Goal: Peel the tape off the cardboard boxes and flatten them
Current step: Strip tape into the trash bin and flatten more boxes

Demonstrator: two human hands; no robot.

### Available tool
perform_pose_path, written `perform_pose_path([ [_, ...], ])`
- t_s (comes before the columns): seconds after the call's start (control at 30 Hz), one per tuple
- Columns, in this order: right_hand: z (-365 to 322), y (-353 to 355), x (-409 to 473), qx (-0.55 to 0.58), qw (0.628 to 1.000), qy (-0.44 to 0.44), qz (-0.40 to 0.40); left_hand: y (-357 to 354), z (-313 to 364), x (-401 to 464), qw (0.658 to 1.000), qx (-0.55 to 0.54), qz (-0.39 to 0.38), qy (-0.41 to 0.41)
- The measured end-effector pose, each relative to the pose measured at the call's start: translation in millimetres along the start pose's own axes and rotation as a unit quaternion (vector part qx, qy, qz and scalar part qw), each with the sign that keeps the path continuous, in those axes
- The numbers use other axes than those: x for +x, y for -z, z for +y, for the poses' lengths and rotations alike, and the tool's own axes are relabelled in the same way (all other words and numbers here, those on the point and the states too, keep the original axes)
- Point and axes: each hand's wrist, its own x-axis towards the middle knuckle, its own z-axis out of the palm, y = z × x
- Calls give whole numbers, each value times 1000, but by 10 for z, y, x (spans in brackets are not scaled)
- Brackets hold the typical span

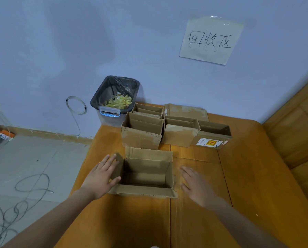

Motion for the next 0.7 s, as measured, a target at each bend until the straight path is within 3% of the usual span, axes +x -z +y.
perform_pose_path([
  [0.3,-311,69,-74,129,990,-48,26,91,148,-208,998,6,-33,-59],
  [0.5,-482,-84,-105,100,995,-22,6,42,225,-195,999,-19,-29,-35],
  [0.7,-556,-167,38,81,995,-32,-57,-16,415,13,995,-14,-66,-71],
])
